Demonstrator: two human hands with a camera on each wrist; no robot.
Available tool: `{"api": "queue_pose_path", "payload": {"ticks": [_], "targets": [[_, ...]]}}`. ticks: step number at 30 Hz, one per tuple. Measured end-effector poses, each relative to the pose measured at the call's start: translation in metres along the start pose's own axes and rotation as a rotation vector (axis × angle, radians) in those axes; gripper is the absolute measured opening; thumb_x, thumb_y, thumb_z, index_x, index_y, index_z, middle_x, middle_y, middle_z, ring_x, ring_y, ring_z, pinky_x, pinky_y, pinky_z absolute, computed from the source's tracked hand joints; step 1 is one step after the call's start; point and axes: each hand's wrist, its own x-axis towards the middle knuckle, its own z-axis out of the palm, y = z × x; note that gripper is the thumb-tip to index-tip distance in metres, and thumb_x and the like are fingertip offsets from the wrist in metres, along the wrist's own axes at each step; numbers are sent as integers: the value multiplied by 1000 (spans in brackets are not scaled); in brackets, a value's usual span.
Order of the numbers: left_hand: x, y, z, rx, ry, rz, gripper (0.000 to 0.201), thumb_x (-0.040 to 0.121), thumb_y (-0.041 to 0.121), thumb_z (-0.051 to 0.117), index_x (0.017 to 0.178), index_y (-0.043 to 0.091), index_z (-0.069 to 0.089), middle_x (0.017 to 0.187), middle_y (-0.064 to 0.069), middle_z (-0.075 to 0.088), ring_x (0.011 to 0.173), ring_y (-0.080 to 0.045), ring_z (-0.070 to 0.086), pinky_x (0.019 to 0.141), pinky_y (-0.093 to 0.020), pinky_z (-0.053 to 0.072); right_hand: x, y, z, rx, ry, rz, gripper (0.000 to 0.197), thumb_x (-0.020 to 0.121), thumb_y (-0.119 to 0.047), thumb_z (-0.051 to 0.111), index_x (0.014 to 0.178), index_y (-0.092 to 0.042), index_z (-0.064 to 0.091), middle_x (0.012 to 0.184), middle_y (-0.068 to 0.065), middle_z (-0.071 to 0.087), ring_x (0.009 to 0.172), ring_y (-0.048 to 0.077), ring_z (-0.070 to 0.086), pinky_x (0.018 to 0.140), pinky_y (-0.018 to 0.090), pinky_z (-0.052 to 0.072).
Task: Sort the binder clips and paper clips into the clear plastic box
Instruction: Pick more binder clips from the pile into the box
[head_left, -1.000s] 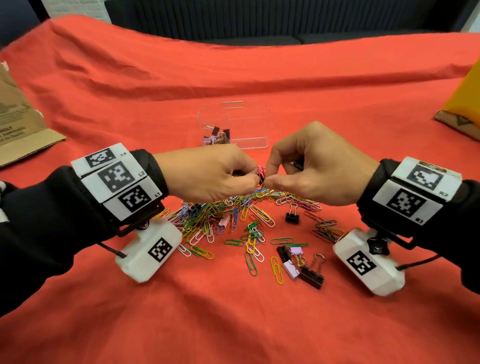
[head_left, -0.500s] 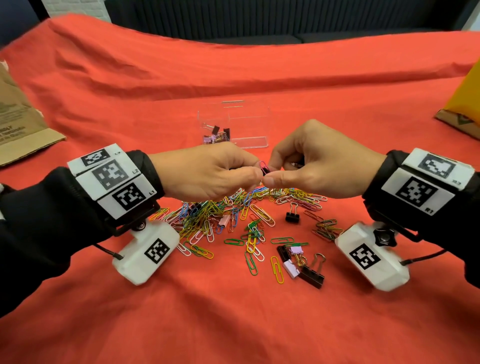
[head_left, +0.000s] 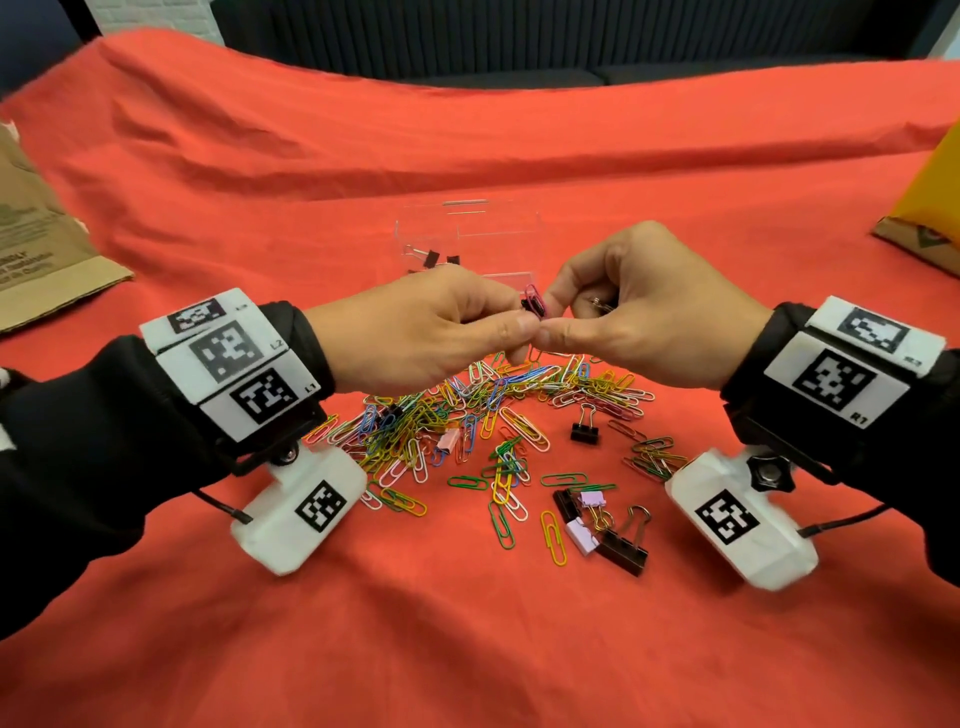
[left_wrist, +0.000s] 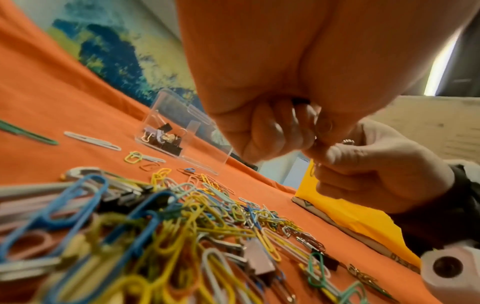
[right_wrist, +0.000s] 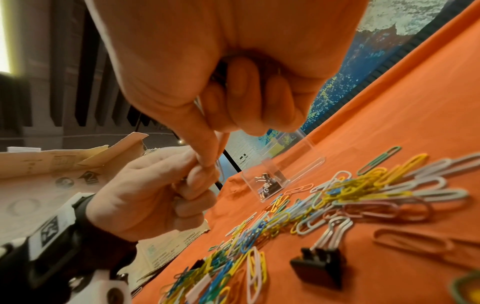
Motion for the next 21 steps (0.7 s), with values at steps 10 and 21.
{"api": "queue_pose_path", "payload": {"ticks": [10,21], "targets": [[3,14,3,194,45,-88,44,106,18,39,62,19,46,53,4,34,47,-13,28,47,-29,29,-6,-9,6,-279,268,-143,15,74,-23,84,63,-20,74,41,-10,45,39,7,43,42,13,28],[-6,18,6,459,-95,-93,42,106,27,37,69,13,48,59,0,37,54,-16,33,52,-23,31,-6,-13,4,-416,99,-157,12,74,-31,86,72,-22,78,41,-8,47,43,9,47,47,14,28]]}}
